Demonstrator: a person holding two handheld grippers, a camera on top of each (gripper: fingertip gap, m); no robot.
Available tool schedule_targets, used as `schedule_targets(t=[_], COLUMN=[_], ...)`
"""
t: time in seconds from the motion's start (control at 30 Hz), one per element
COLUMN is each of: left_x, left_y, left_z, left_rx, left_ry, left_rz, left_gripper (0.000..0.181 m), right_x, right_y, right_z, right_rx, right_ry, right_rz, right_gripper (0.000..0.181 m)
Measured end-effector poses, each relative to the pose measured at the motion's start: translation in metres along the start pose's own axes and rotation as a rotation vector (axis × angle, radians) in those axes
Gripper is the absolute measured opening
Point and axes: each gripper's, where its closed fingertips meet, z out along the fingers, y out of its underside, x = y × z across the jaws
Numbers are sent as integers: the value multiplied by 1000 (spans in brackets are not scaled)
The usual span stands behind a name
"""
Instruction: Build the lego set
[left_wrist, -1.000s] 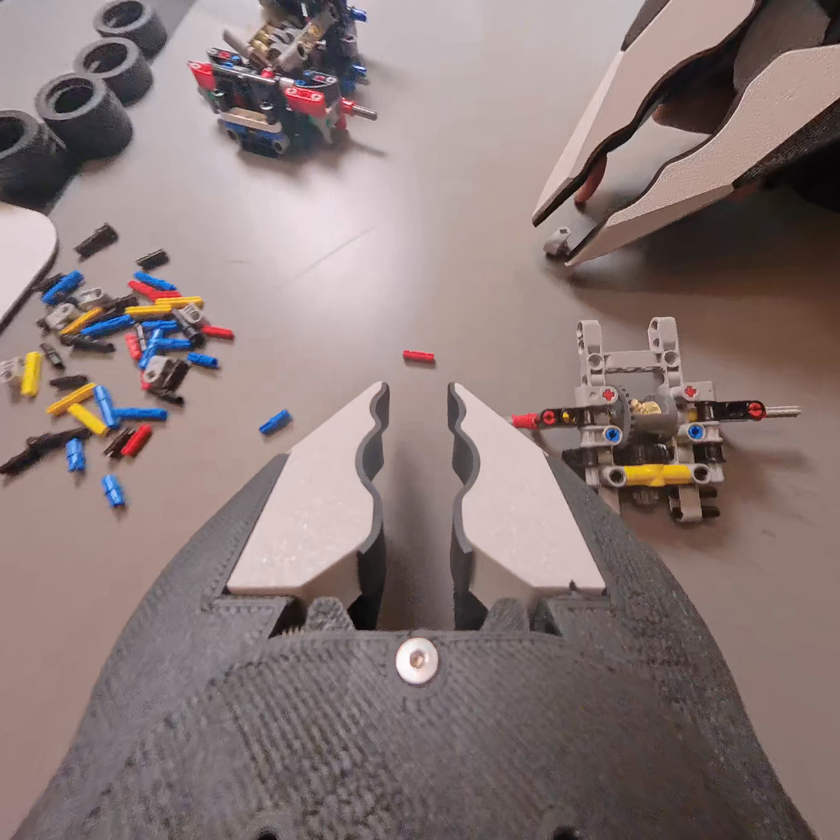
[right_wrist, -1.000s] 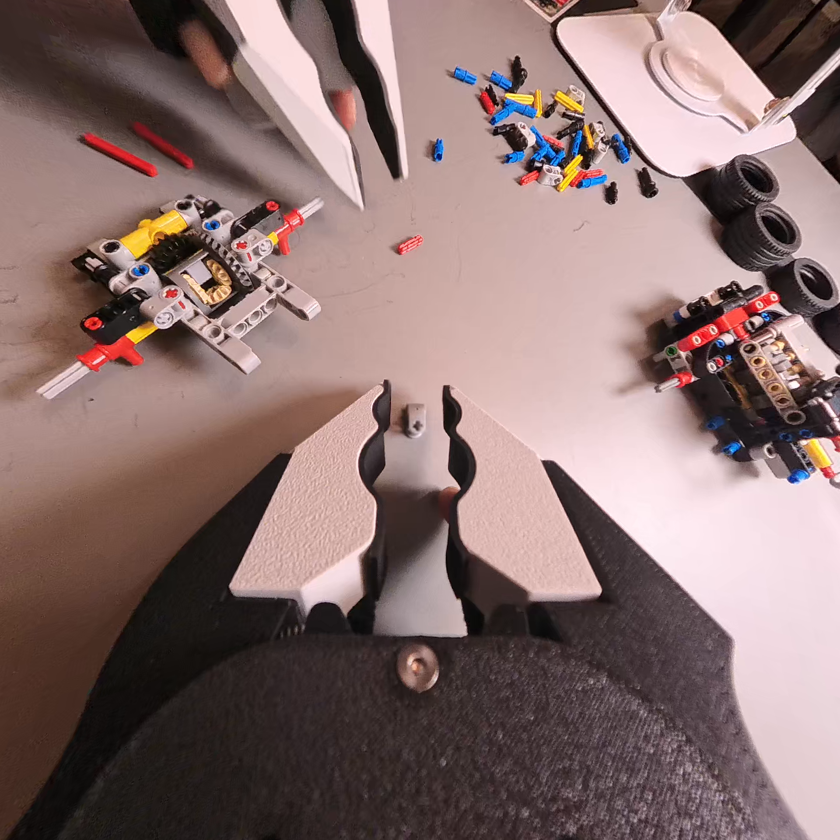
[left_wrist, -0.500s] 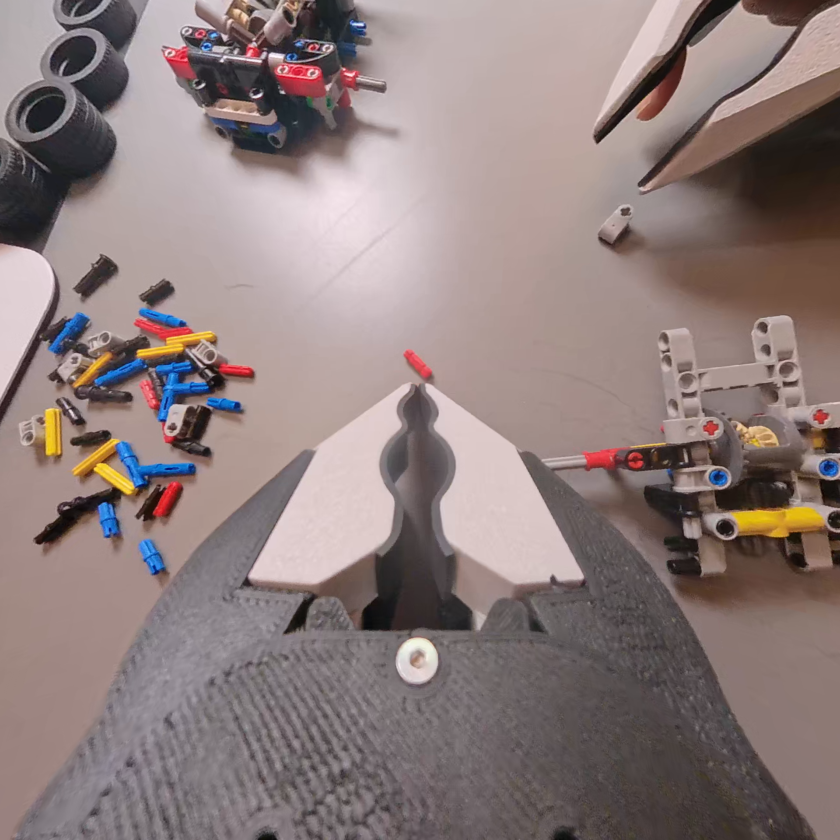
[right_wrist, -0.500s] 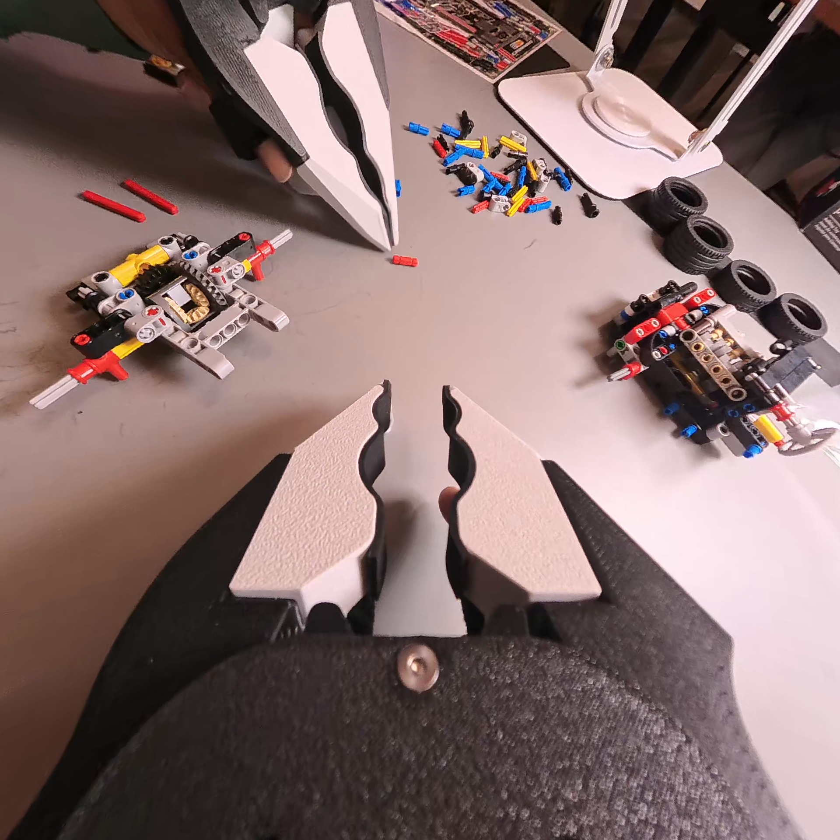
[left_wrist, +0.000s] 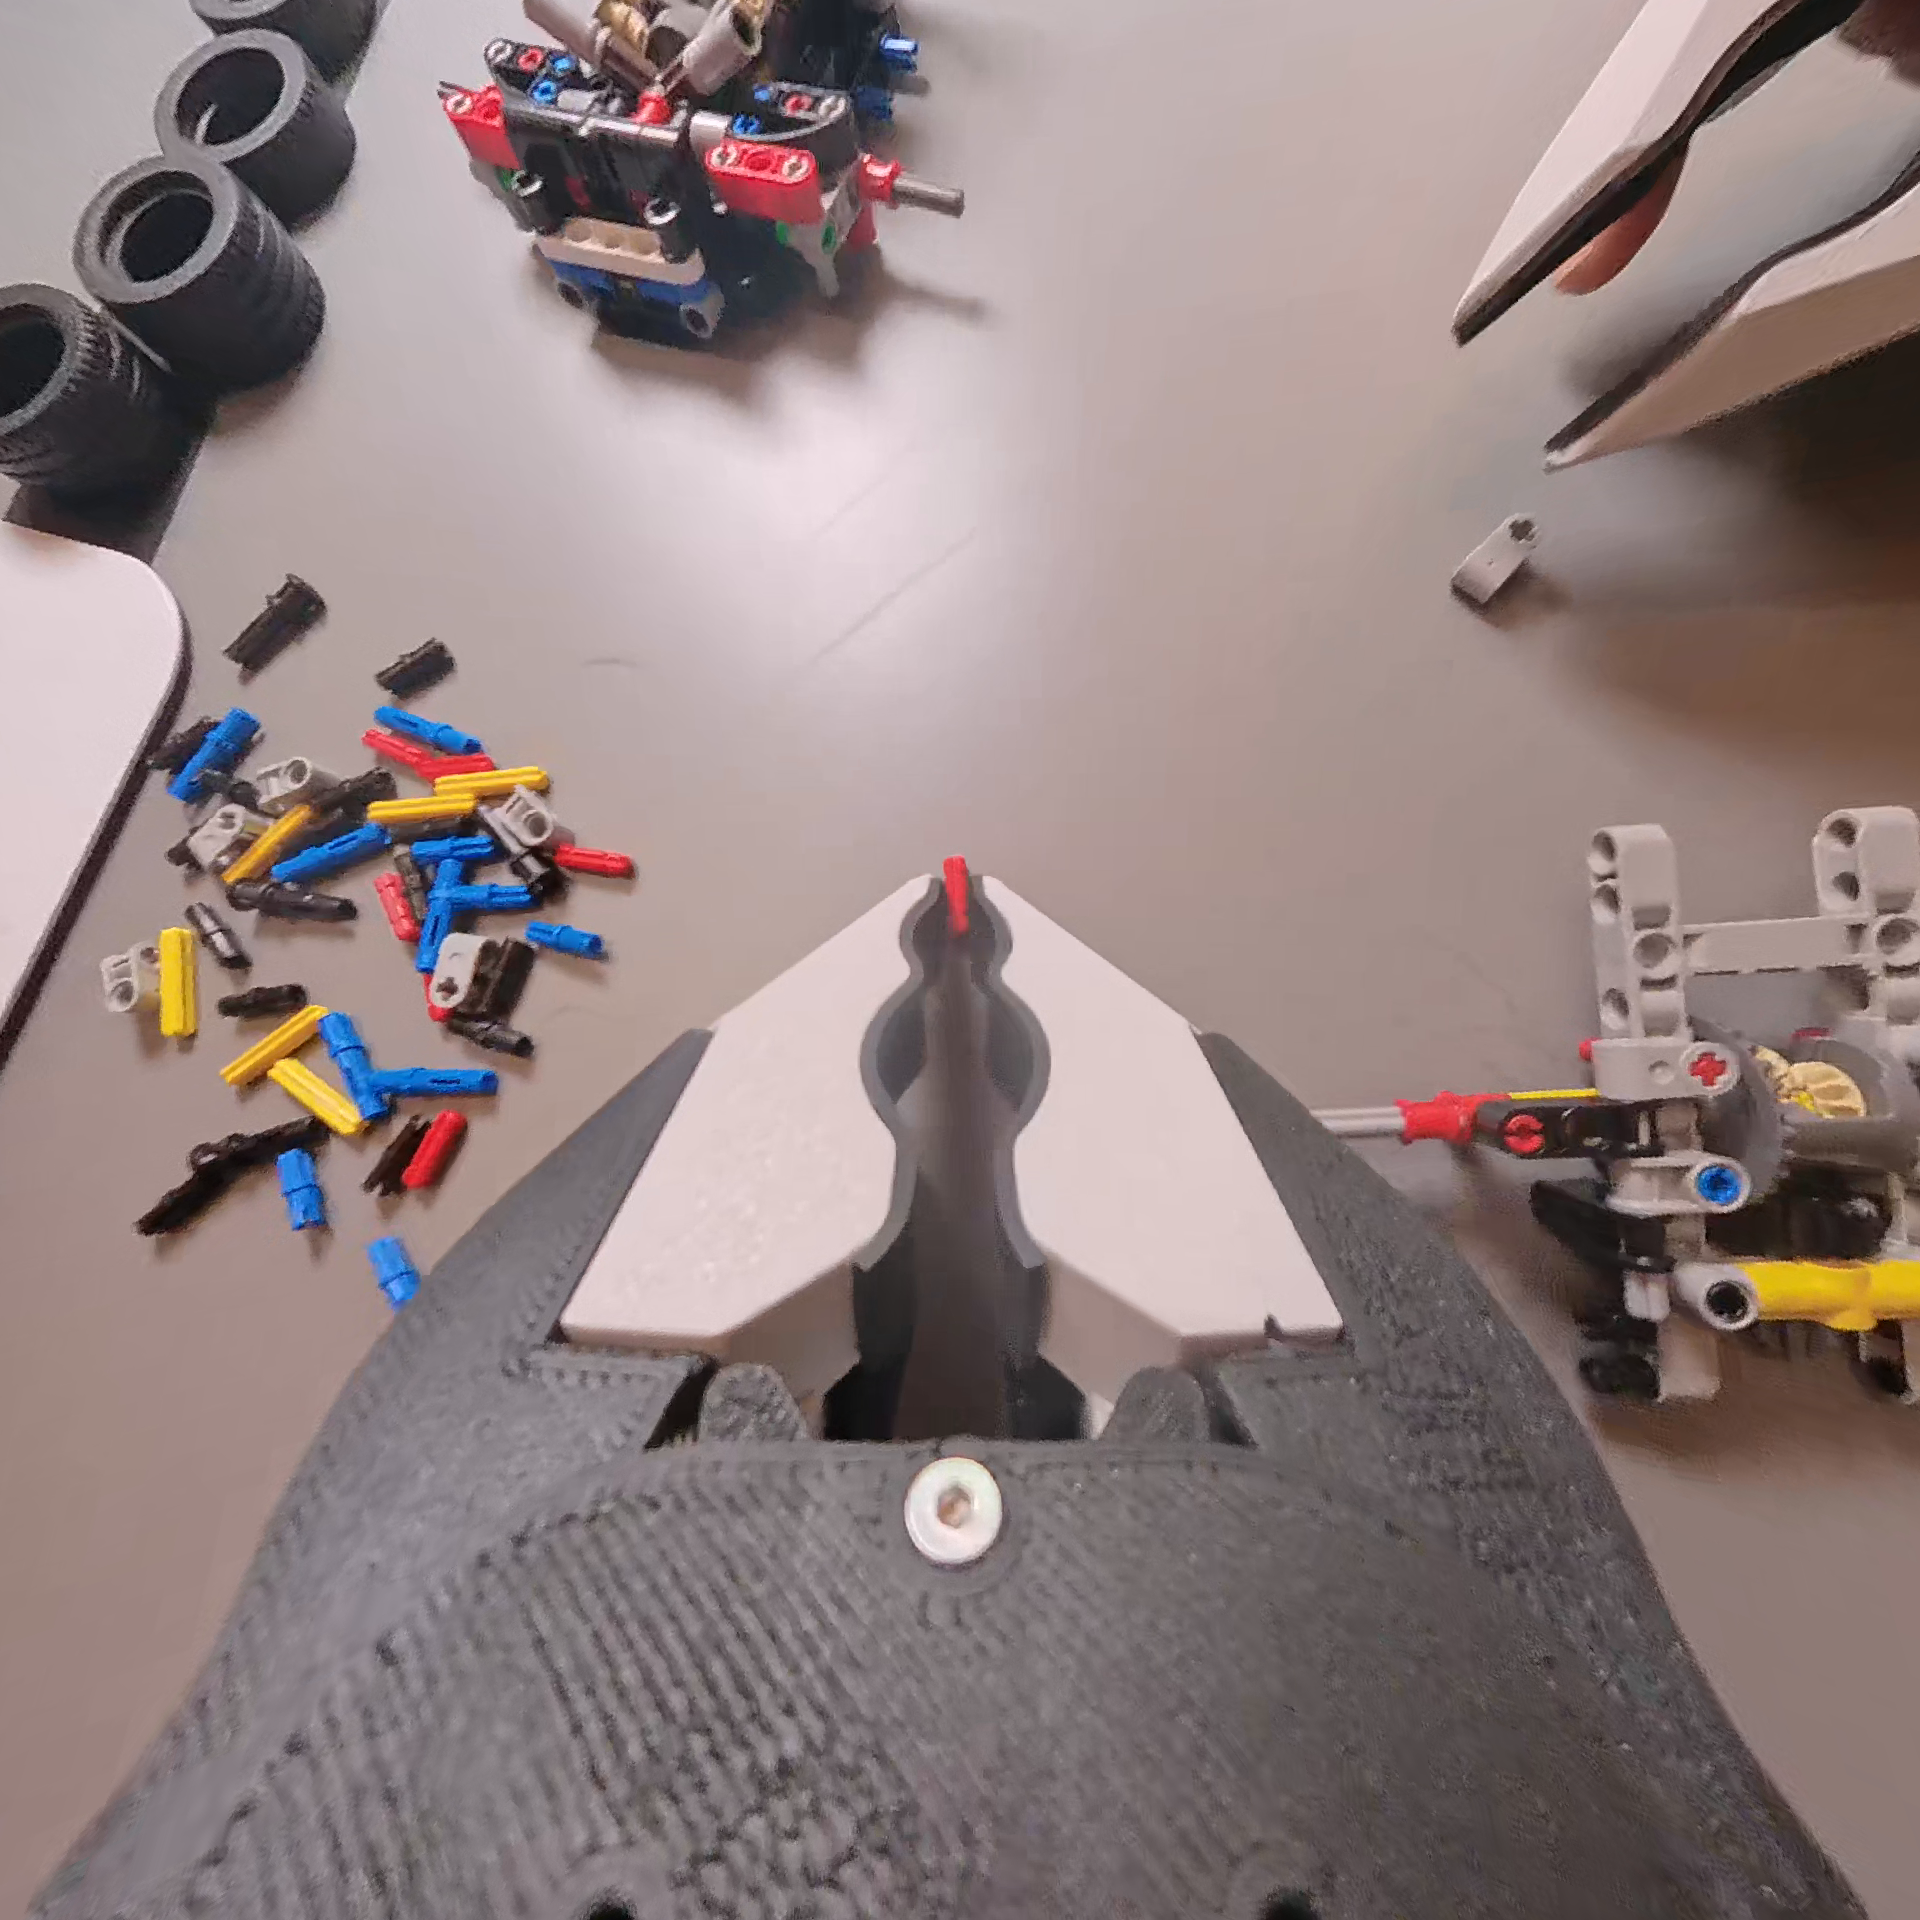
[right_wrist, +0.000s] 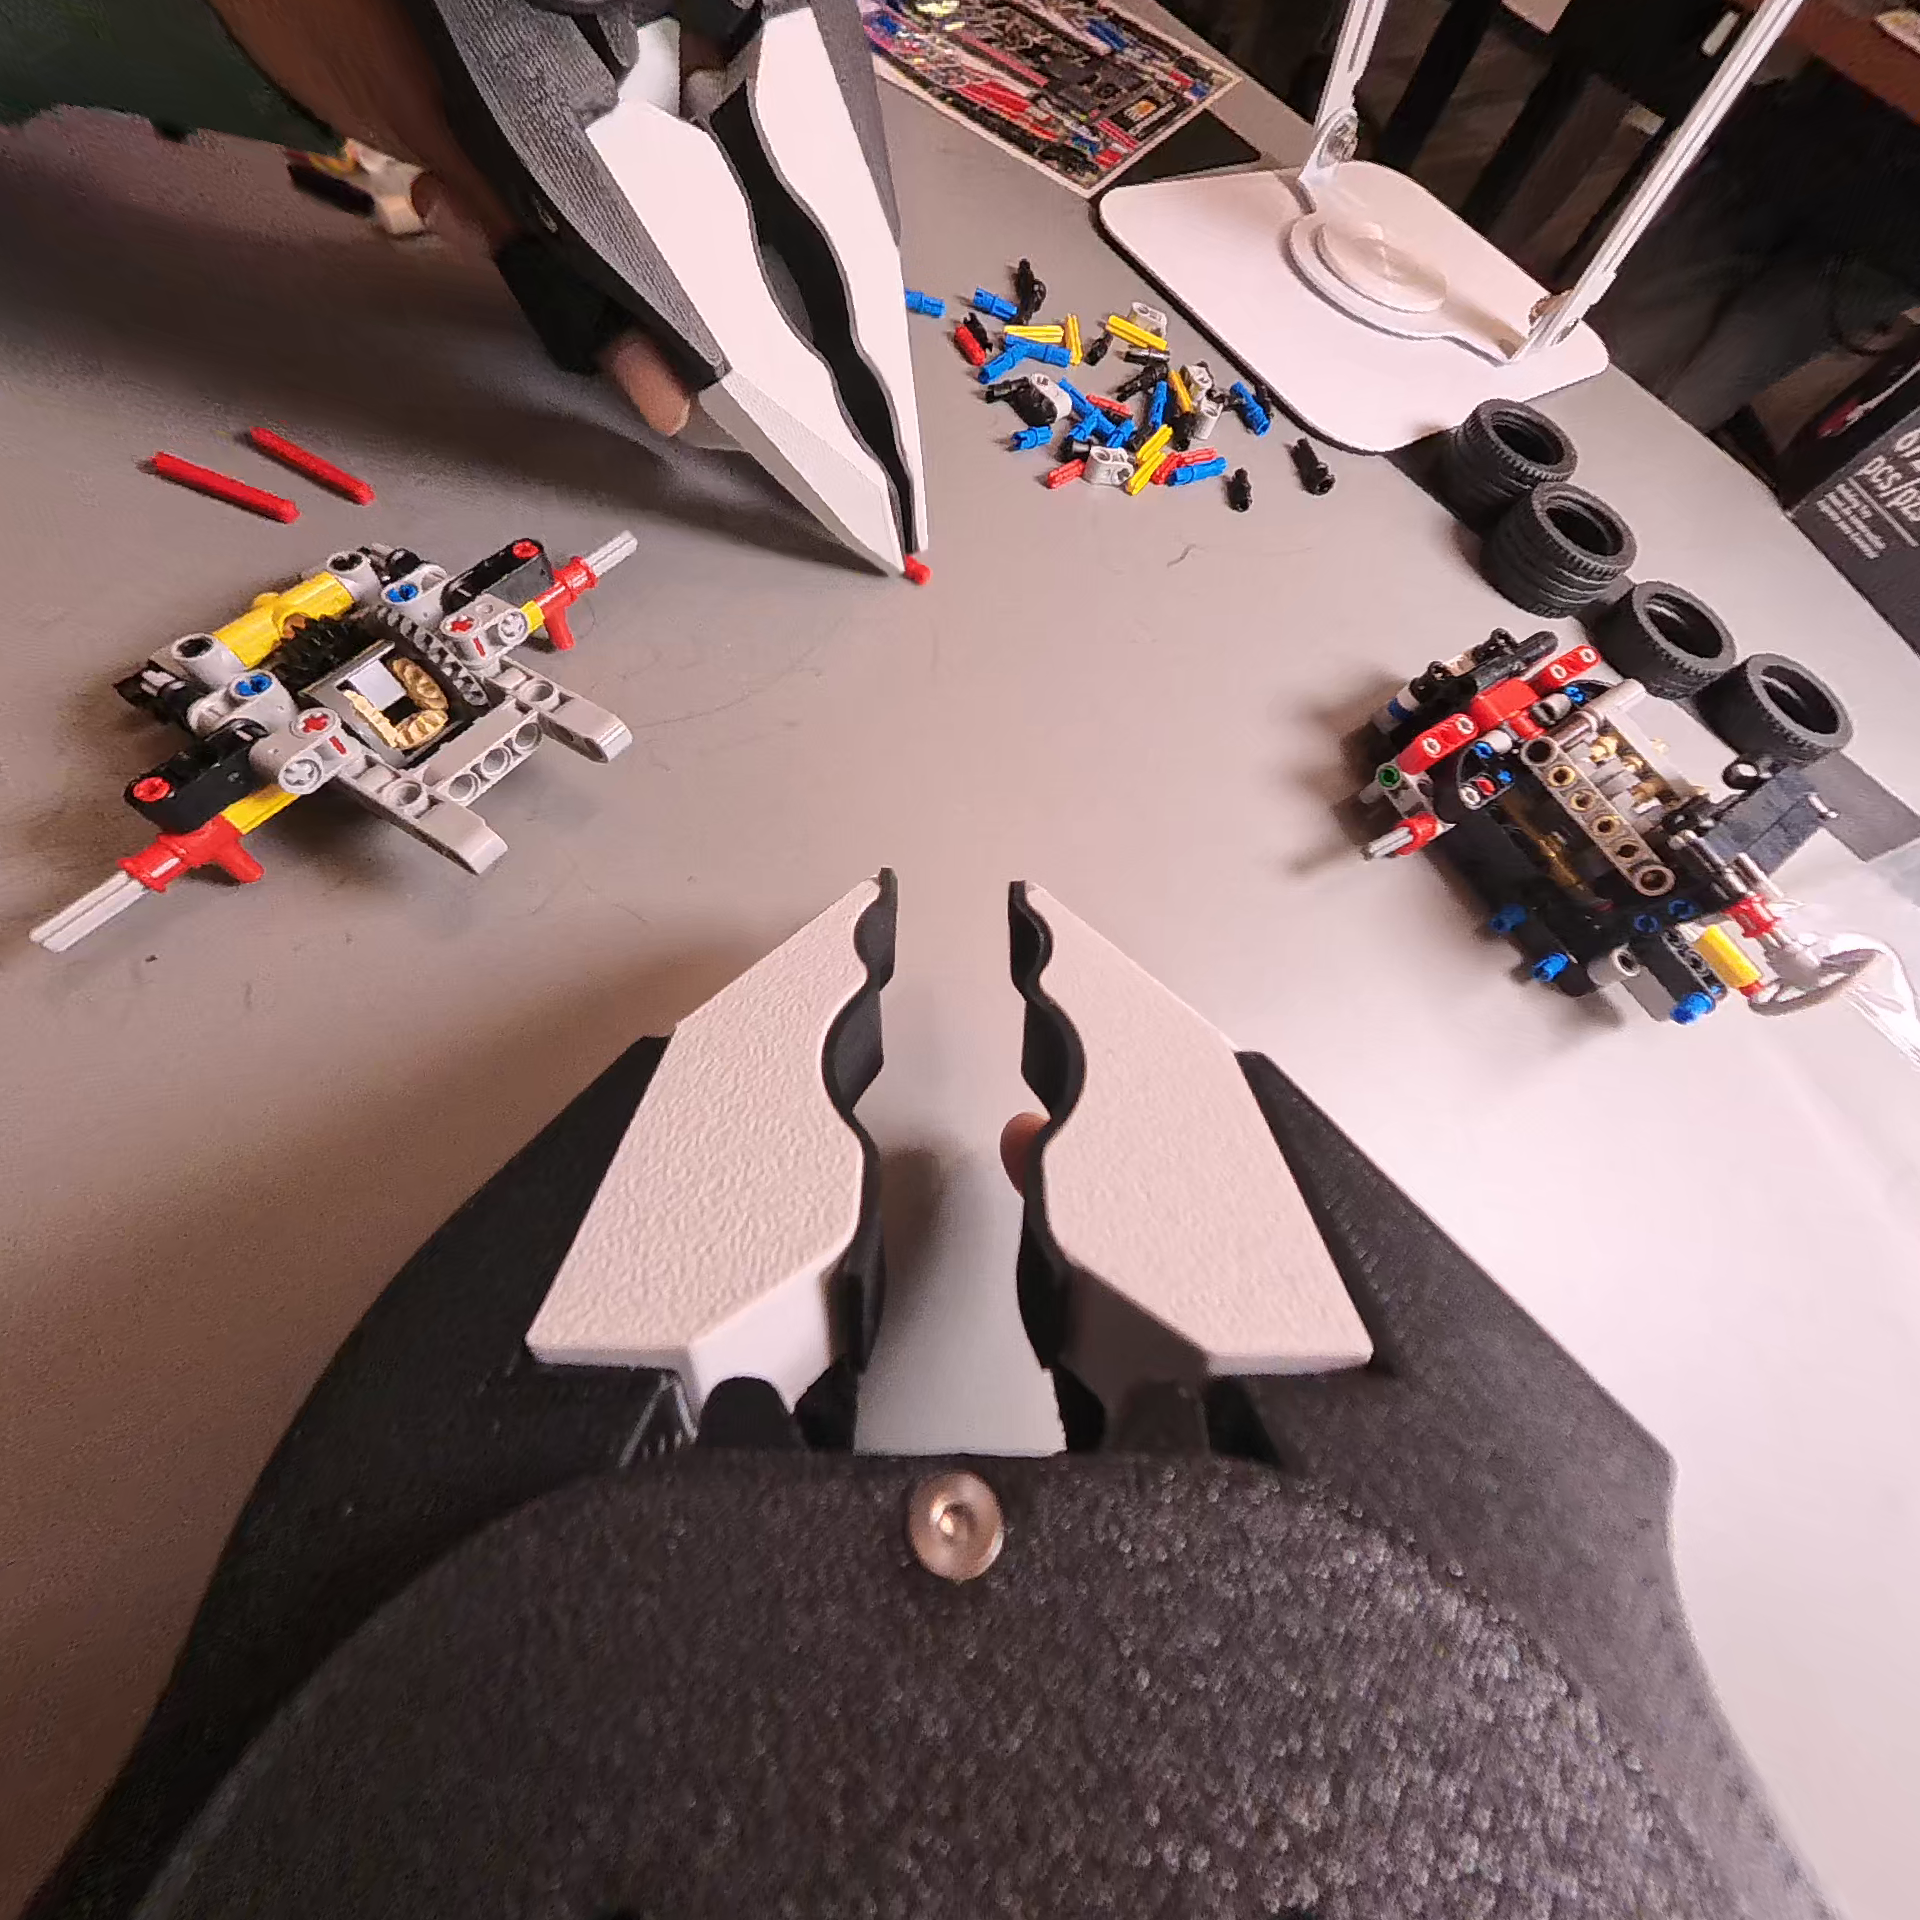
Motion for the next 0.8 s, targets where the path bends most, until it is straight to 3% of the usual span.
schedule_targets(t=[0.03, 0.3, 0.47, 0.63, 0.8], left_x=[-6, -62, -89, -108, -91], left_y=[4, 35, 32, 24, 51], left_z=[-3, -21, -27, -55, -61], left_rx=[-19, -97, -87, -13, -118], left_ry=[-15, -95, -184, -235, -88], left_rz=[8, -16, -17, -86, -155], left_gripper=[1, 1, 6, 12, 10], right_x=[1, 2, 4, 4, 2], right_y=[-1, 0, 2, 2, 1], right_z=[-1, -1, -1, -2, -2], right_rx=[4, 5, 2, 5, 4], right_ry=[2, 0, 7, 5, -2], right_rz=[3, 5, 12, 10, -2], right_gripper=[20, 20, 20, 20, 20])
